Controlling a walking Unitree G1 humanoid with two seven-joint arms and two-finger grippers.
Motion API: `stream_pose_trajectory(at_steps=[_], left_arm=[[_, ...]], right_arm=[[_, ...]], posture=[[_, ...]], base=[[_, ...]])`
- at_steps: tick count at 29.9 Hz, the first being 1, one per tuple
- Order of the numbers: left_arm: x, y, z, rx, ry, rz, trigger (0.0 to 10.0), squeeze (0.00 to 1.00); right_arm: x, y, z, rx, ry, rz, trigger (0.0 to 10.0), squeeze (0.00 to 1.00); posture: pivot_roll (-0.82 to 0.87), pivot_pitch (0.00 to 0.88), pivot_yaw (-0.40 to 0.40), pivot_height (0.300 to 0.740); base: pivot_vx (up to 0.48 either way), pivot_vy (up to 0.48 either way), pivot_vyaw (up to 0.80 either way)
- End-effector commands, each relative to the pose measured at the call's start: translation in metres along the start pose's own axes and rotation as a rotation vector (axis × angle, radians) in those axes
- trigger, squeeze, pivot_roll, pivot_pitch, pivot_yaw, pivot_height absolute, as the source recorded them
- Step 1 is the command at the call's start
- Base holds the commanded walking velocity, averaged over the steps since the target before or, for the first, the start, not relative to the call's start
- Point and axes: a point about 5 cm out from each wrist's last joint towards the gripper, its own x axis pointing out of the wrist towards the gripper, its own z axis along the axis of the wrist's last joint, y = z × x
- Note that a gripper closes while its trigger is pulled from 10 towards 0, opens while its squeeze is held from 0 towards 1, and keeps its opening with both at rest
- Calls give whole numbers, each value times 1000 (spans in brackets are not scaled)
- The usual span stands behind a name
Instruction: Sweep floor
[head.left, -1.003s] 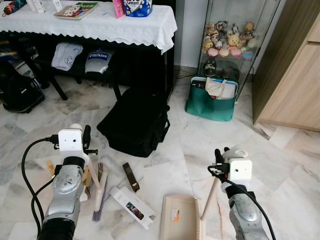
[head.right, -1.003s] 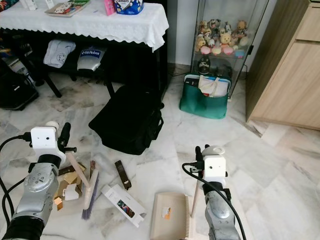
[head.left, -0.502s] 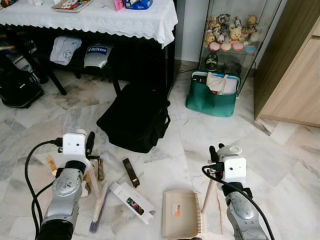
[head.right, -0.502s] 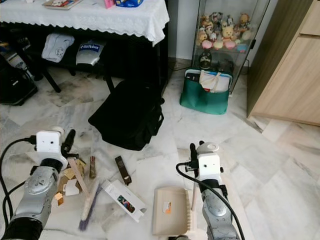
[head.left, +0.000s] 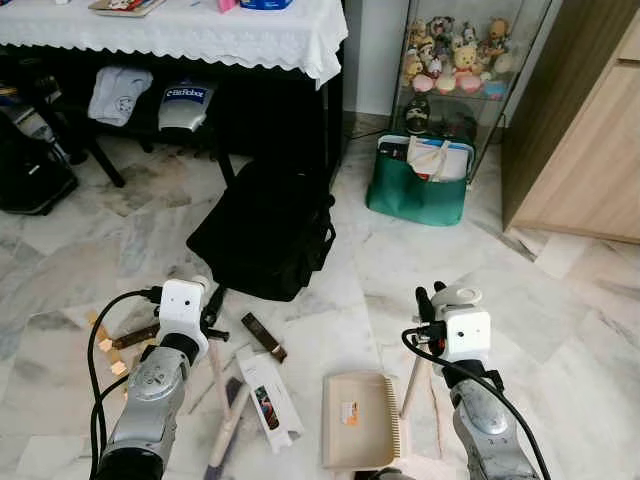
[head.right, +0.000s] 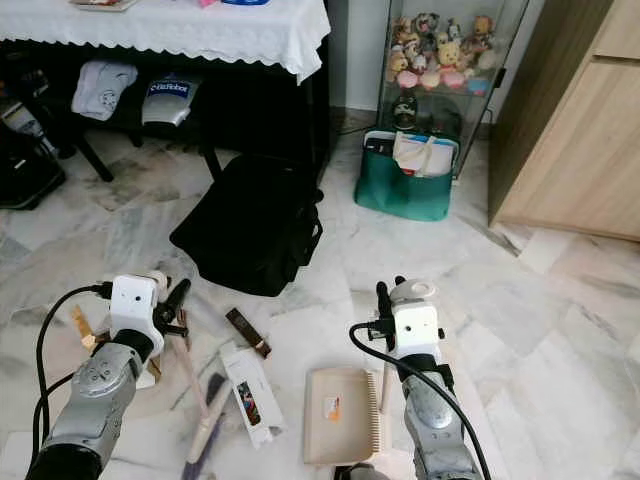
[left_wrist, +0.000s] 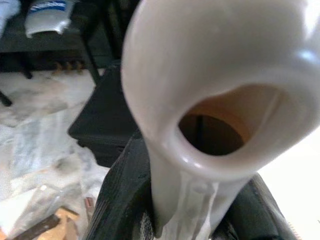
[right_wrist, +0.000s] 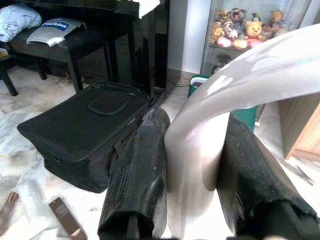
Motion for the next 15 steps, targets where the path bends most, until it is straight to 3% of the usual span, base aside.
stream_pose_trajectory(at_steps=[1,8,15], left_arm=[[-5,-4,-6,-6,57,-78,10000,0],[-8,-17,11,6,71,-294,10000,0],[-5,-26,24,-21,53,-384,10000,0]], right_arm=[[-5,4,-12,-16,67,32,10000,0],[3,9,-10,-10,66,47,10000,0],[9,11,-8,-6,65,53,10000,0]], posture=[[-27,205,44,740],[-15,181,47,740],[-9,163,53,740]], base=[[0,0,0],[0,0,0],[0,0,0]])
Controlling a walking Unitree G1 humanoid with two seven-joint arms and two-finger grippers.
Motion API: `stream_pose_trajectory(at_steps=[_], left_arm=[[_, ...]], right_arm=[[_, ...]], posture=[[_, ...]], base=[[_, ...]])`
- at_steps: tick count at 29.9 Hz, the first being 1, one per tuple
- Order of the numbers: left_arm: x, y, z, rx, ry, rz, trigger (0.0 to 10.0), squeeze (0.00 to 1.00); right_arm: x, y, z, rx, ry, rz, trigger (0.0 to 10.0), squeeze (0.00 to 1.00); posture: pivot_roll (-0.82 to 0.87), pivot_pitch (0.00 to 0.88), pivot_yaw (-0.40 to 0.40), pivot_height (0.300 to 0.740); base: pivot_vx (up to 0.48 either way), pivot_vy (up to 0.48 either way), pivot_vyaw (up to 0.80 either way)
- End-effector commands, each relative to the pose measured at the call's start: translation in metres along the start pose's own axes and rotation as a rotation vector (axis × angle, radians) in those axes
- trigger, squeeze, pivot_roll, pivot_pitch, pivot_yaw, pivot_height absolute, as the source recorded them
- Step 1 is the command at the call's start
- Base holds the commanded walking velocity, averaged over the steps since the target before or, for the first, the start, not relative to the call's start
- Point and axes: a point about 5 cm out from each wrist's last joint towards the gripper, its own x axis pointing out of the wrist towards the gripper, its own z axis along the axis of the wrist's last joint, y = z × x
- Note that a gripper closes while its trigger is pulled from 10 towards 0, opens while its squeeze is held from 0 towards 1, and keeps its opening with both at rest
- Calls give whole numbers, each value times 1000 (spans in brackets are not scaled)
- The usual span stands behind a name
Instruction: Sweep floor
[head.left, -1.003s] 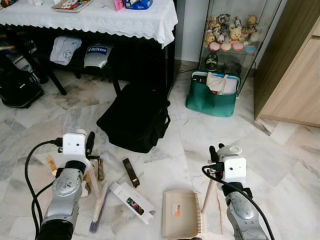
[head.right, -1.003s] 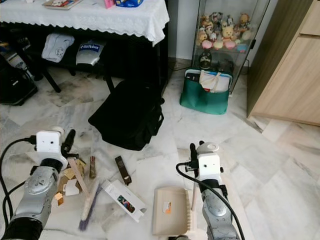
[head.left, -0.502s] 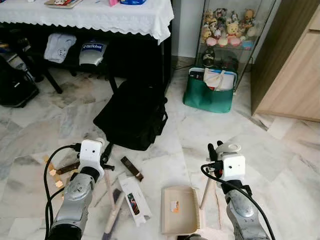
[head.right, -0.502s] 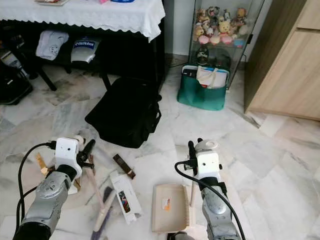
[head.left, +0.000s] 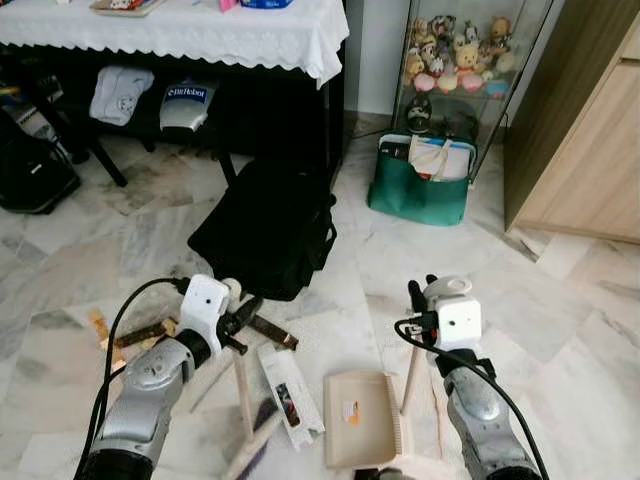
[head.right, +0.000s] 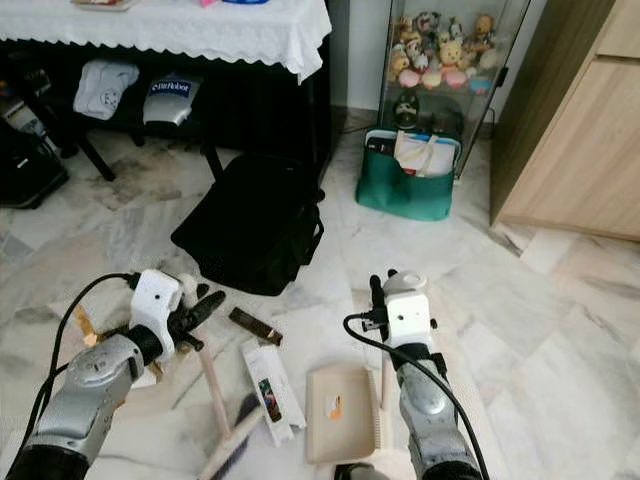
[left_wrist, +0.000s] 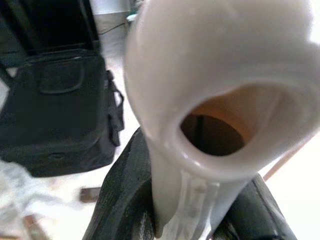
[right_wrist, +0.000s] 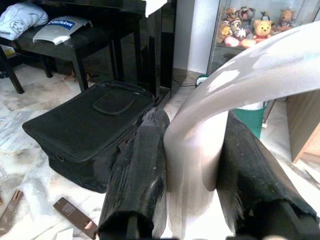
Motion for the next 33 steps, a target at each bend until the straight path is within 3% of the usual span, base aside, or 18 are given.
stream_pose_trajectory(at_steps=[1,11,16,18,25,28,33], left_arm=[[1,-6,2,-27,-1,-53,10000,0],[5,-22,28,-117,-85,-182,10000,0],[2,-22,38,-123,-117,-205,10000,0],[-2,-13,41,-61,-107,-159,10000,0],[-21,35,70,-21,-204,46,10000,0],[-25,43,84,-9,-260,81,10000,0],[-19,42,86,-47,-296,90,10000,0]], right_arm=[[-5,7,-12,-1,59,27,10000,0],[3,9,-11,4,63,27,10000,0],[5,11,-11,6,65,30,10000,0],[7,12,-11,8,64,30,10000,0],[8,13,-11,12,61,28,10000,0],[7,13,-12,13,61,28,10000,0],[7,14,-12,15,59,29,10000,0]], posture=[[-9,160,55,740],[4,124,57,740],[12,109,60,740],[11,103,61,740],[15,81,68,740],[16,79,69,740],[15,82,68,740]], base=[[0,0,0],[0,0,0],[0,0,0],[0,0,0],[0,0,0],[0,0,0],[0,0,0]])
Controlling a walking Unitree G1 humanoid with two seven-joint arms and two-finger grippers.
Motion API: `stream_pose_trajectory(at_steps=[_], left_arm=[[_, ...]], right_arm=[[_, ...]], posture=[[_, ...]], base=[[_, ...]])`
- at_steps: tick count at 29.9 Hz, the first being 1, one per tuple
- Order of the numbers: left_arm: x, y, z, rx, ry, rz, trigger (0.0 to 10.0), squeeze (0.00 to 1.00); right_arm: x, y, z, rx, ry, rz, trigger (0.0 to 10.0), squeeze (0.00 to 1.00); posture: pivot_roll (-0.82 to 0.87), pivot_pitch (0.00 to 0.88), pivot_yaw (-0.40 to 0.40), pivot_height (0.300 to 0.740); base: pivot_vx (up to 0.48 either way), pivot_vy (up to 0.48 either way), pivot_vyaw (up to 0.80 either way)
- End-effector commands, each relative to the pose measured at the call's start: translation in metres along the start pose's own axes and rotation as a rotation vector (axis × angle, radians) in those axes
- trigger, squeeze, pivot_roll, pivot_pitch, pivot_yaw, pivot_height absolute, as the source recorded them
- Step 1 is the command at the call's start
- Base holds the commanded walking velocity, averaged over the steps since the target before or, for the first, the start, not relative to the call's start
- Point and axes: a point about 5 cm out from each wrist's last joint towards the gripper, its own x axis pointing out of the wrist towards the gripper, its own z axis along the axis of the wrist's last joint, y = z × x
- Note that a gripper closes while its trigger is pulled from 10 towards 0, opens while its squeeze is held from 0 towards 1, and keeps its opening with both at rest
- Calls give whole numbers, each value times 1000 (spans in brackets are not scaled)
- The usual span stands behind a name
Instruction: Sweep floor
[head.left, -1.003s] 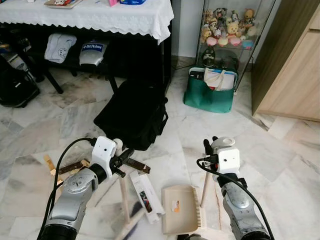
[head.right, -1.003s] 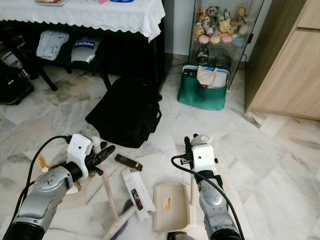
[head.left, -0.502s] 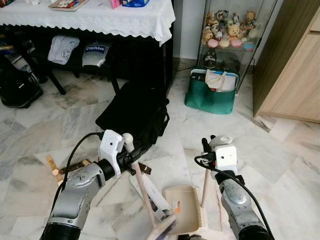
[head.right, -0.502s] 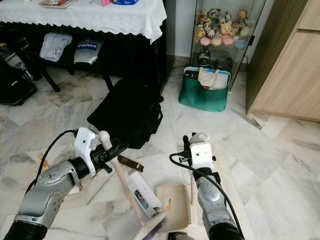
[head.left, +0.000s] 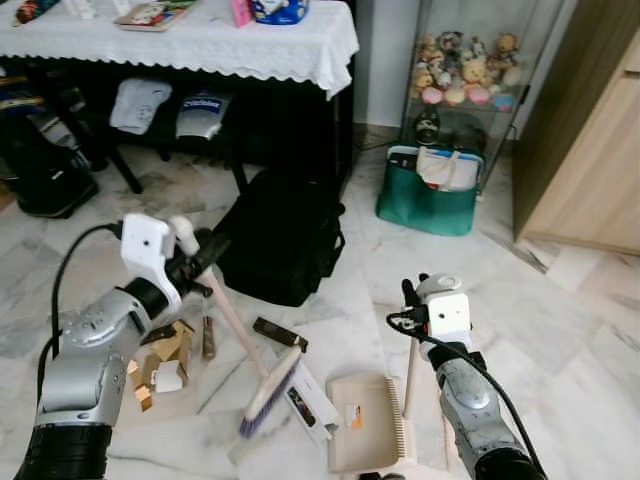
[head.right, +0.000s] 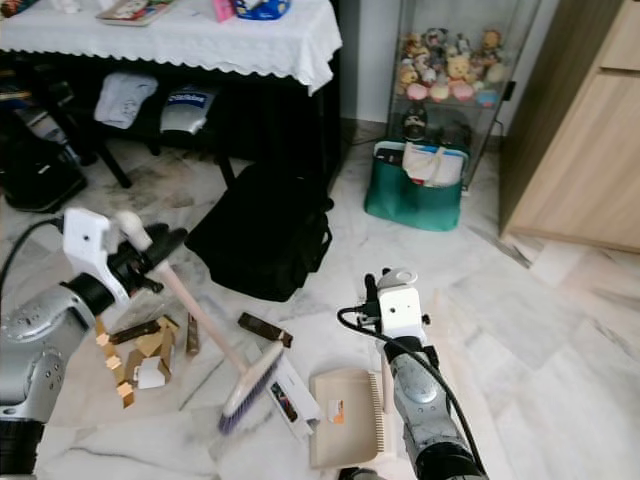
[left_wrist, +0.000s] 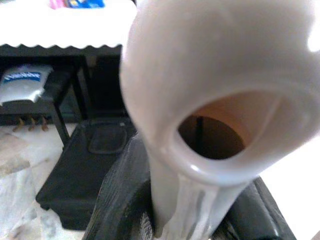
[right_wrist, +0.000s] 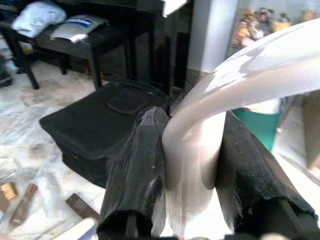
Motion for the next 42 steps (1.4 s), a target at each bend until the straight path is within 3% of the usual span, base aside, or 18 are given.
stream_pose_trajectory(at_steps=[1,10,12,15,20,25,32,42], left_arm=[[7,-8,2,9,-38,-5,10000,0],[19,-17,-28,42,-5,98,10000,0],[20,-15,-31,43,-15,137,10000,0],[20,-3,-30,65,-57,284,10000,0],[19,3,-36,110,-48,346,10000,0],[19,-1,-50,152,23,308,10000,0],[13,-17,-78,228,177,156,10000,0],[2,-29,-99,105,241,97,10000,0]], right_arm=[[-1,7,-3,14,12,18,10000,0],[-2,5,-3,13,3,14,10000,0],[-3,4,-3,11,3,12,10000,0],[-6,0,-6,7,8,5,10000,0],[-9,1,-8,5,12,6,10000,0],[-10,1,-8,5,12,9,10000,0],[-10,-1,-7,1,8,6,10000,0],[-9,0,-7,5,10,6,10000,0]], posture=[[13,83,68,740],[-7,102,67,740],[-10,106,68,740],[-14,113,69,740],[-18,124,67,740],[-24,129,66,740],[-25,137,64,740],[-21,136,67,740]], base=[[0,0,0],[0,0,0],[0,0,0],[0,0,0],[0,0,0],[0,0,0],[0,0,0],[0,0,0]])
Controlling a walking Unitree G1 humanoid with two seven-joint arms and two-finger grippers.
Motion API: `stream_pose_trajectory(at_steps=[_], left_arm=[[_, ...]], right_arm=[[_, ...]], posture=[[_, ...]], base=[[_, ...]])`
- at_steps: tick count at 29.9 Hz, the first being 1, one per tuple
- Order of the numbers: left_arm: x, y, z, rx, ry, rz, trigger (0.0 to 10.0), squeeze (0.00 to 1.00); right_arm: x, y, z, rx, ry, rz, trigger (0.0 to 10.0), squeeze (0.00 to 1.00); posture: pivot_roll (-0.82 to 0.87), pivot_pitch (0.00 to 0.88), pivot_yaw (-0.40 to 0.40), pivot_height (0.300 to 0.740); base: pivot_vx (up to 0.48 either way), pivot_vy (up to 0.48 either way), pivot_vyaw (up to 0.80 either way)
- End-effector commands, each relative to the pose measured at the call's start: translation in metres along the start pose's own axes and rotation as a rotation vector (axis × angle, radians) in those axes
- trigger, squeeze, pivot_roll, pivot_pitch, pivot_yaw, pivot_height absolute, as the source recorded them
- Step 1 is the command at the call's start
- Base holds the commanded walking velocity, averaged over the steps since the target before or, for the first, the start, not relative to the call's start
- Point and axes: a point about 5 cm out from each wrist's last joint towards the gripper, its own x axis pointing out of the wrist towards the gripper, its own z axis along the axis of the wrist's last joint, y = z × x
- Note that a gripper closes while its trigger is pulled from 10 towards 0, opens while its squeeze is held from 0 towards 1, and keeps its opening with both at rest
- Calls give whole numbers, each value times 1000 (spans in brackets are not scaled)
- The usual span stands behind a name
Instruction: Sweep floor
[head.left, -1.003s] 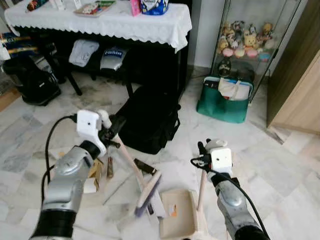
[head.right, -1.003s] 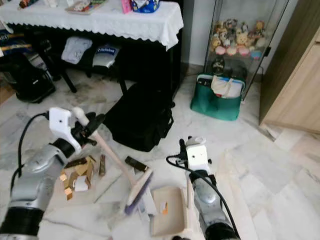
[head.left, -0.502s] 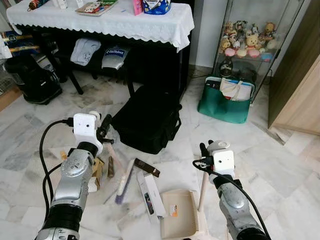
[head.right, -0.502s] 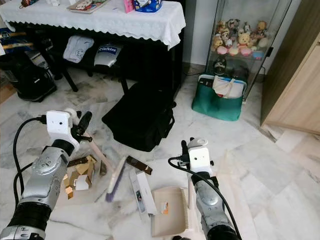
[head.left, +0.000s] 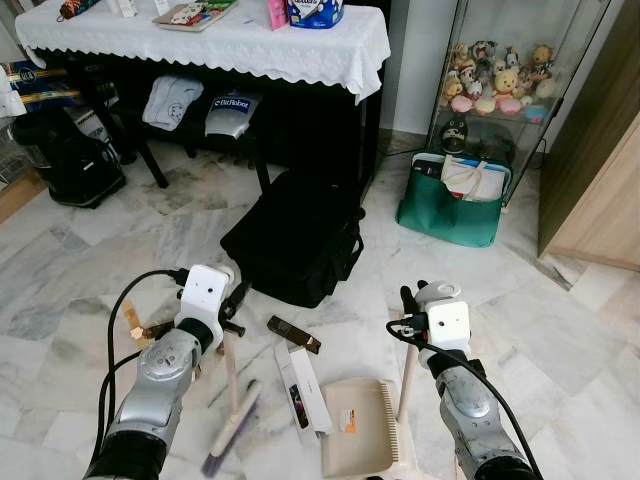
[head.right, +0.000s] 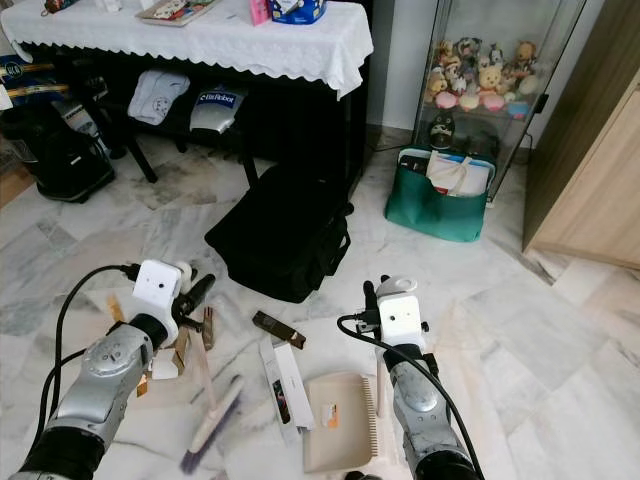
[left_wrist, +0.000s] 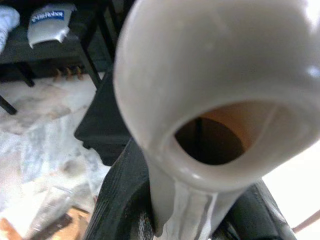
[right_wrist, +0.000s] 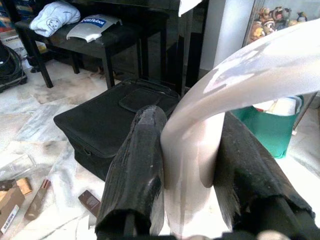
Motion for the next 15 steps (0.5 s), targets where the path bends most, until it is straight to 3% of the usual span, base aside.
stream_pose_trajectory(at_steps=[1,4,6,15], left_arm=[[-3,0,-4,-56,8,-6,10000,0],[-4,-1,-5,-79,6,-5,10000,0],[-6,-5,-2,-157,-17,-30,10000,0],[-5,-13,9,-291,-78,-73,10000,0]], right_arm=[[-3,2,-3,1,9,5,10000,0],[-3,2,-3,2,9,5,10000,0],[-3,3,-3,3,11,3,10000,0],[0,3,-2,7,10,1,10000,0]], posture=[[-20,135,68,740],[-20,135,69,740],[-16,131,71,740],[-10,123,73,740]], base=[[0,0,0],[0,0,0],[0,0,0],[0,0,0]])
